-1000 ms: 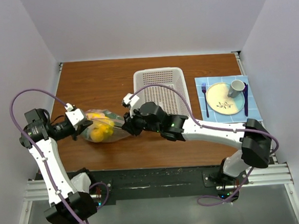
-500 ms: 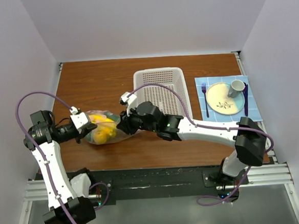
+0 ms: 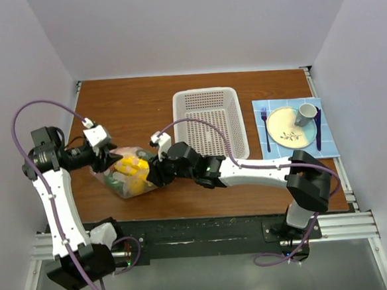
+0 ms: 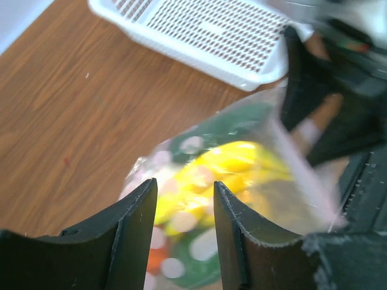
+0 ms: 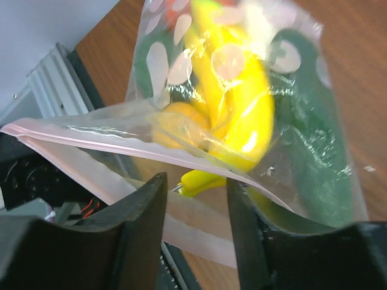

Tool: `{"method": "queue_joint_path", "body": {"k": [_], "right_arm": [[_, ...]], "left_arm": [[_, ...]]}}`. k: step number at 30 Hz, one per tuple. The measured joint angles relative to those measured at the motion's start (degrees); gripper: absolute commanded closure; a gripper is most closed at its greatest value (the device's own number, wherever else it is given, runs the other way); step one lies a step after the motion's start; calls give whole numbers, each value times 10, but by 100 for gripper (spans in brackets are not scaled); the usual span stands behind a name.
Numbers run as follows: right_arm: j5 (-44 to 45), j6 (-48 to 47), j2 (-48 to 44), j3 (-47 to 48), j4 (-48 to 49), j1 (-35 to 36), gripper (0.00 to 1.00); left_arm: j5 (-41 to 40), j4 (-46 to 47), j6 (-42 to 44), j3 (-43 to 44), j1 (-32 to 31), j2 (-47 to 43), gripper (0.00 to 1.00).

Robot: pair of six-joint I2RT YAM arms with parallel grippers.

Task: Open the zip-top bag and remove the fake food

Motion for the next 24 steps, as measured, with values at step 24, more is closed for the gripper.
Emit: {"method": "queue_joint_path", "body": {"k": [24], "right_arm": [[112,1,38,-75,1,73,21]], "left_arm": [[-147,191,-26,-184,19,127,51]]}}
